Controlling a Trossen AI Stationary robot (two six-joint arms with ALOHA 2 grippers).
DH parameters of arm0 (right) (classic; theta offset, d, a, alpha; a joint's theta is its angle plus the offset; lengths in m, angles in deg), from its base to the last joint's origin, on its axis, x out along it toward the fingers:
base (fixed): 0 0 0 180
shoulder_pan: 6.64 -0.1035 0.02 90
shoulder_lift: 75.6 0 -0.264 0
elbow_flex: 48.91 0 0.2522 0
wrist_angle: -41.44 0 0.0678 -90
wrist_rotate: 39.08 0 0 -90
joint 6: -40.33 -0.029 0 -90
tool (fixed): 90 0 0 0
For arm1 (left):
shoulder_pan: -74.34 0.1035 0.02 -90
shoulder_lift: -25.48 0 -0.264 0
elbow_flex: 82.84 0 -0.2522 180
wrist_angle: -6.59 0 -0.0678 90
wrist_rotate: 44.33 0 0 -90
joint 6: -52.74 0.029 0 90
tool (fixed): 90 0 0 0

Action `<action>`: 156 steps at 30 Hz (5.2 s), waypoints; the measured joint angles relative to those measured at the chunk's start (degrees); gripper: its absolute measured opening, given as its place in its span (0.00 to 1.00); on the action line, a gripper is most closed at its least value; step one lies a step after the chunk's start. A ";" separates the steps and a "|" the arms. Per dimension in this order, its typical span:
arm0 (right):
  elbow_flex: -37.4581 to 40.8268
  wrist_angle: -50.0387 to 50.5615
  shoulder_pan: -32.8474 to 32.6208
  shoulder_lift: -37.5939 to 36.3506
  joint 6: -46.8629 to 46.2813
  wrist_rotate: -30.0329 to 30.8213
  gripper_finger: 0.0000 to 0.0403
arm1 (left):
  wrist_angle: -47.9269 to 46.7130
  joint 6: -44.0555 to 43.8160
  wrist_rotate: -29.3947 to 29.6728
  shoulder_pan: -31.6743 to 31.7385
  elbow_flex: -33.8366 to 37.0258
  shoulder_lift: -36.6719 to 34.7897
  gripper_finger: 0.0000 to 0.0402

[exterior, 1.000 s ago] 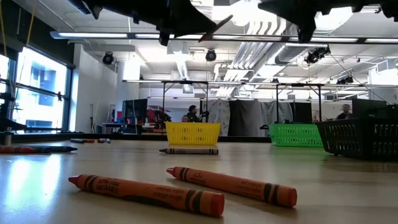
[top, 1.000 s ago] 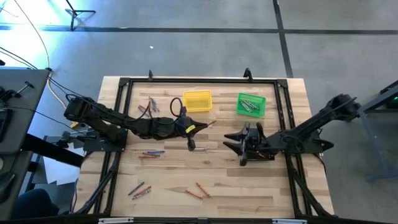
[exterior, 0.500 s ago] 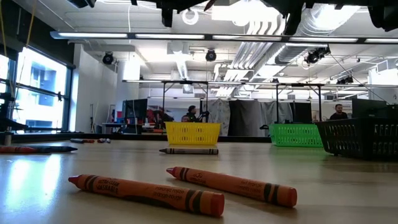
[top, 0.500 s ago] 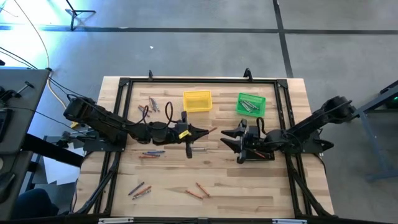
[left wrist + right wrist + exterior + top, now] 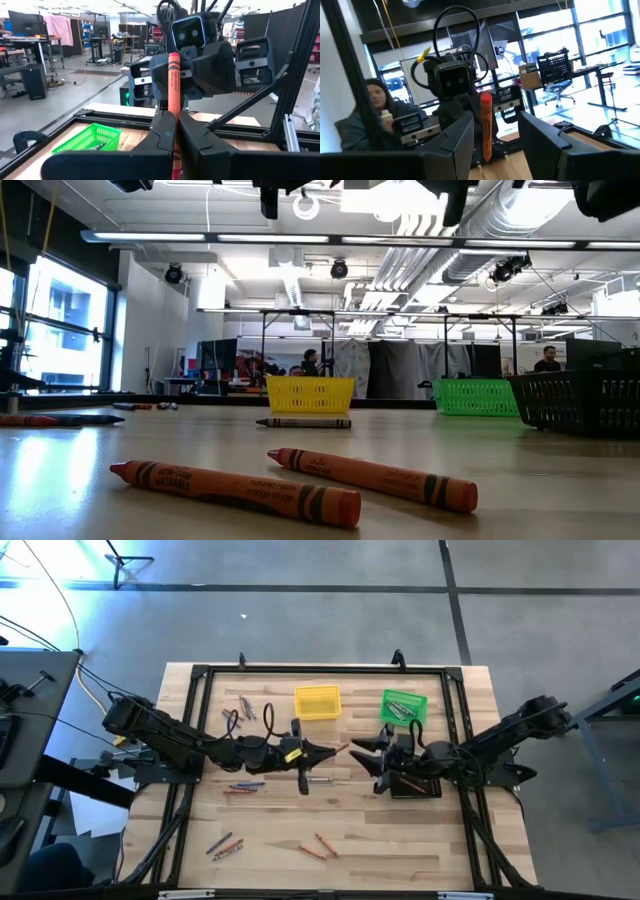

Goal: Sort crayons
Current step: Put the orange crayon into the black basket

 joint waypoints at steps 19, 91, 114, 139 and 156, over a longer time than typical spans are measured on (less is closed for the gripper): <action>-6.36 8.88 2.74 0.00 0.48 -1.42 0.37 | 3.08 0.09 -0.19 -0.61 0.00 0.00 0.00; -27.35 114.24 14.02 1.25 -46.36 -21.26 0.34 | -81.64 -13.25 14.48 1.14 -24.14 22.40 0.25; -27.33 116.72 34.28 17.89 -38.66 -32.62 0.34 | -83.36 -14.60 14.32 -4.92 -24.09 22.45 0.25; -27.44 112.75 34.93 27.45 -34.17 -40.70 0.24 | -87.90 -14.49 16.07 -4.85 -24.09 22.45 0.25; -34.78 112.18 33.39 26.04 -26.00 -42.71 0.01 | -89.04 -16.97 16.02 -4.72 -24.09 22.45 0.25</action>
